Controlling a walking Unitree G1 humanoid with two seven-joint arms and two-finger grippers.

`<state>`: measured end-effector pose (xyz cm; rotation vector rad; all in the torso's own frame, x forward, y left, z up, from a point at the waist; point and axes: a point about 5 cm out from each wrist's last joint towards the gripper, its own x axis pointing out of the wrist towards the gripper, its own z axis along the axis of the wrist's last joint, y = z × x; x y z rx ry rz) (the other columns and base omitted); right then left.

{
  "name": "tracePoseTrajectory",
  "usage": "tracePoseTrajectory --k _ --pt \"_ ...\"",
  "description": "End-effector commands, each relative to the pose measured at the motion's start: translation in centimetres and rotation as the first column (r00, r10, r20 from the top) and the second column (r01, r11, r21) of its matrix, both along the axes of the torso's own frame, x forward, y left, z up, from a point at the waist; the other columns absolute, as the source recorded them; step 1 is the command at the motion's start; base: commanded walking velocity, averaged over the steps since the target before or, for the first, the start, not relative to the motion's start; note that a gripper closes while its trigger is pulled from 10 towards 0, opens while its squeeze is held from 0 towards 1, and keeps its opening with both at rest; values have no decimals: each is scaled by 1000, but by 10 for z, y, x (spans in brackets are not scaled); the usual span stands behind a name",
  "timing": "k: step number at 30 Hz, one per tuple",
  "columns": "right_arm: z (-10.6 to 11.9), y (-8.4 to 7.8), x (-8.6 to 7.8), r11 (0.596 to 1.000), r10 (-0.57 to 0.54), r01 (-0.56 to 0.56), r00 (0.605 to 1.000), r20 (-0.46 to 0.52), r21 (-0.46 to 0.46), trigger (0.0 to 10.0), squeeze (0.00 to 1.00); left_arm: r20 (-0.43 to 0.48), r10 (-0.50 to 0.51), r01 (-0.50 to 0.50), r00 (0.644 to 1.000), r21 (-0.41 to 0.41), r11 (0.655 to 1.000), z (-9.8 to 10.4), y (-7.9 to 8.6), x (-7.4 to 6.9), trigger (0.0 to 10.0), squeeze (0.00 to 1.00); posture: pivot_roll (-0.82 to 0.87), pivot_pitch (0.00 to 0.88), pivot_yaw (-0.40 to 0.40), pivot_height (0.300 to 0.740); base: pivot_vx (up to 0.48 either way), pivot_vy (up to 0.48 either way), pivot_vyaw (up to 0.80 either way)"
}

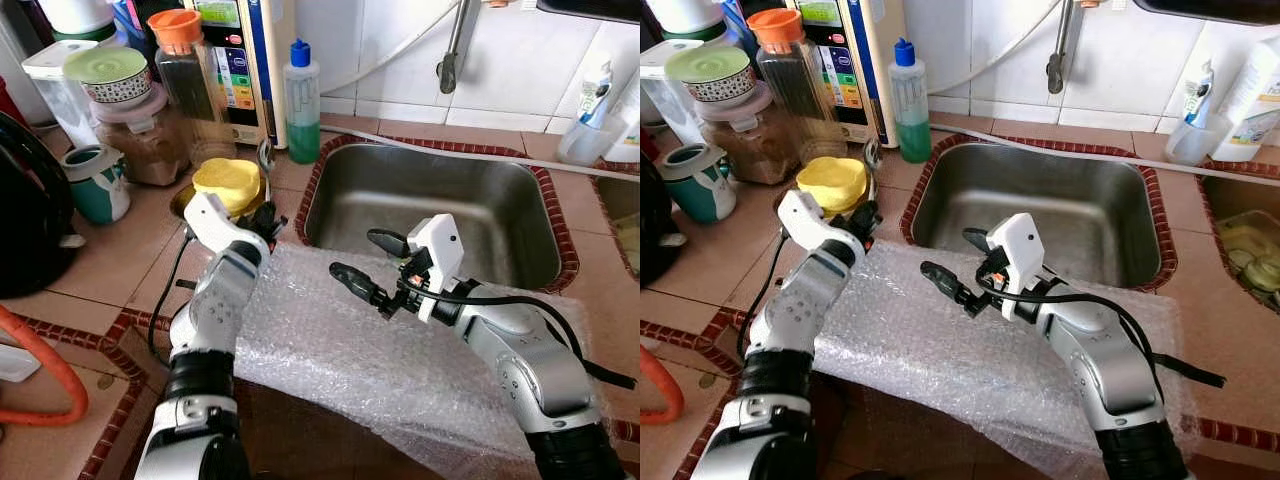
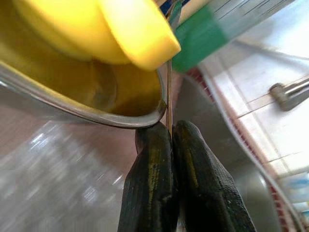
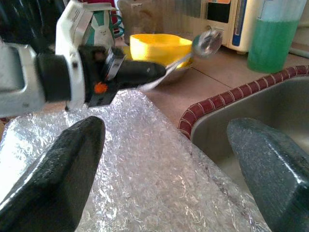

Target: Kitchen organization

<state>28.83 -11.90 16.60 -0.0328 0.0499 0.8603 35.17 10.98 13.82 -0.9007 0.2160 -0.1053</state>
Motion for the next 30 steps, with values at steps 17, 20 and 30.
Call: tracePoseTrajectory --k 17,20,30 --pt "1 -7 5 1000 -18 18 1000 13 -17 10000 0 28 -106 105 994 47 993 -2 -11 -14 2000 0 72 46 68 740 0 0 0" --pt "1 -7 6 1000 -20 21 1000 15 -17 10000 0 62 -143 139 988 56 989 4 -14 -15 0 0 70 42 70 740 0 0 0" --pt "9 -25 27 968 -234 230 972 30 95 10000 0 216 -290 260 932 154 953 21 -27 -21 0 0 75 39 68 740 0 0 0"
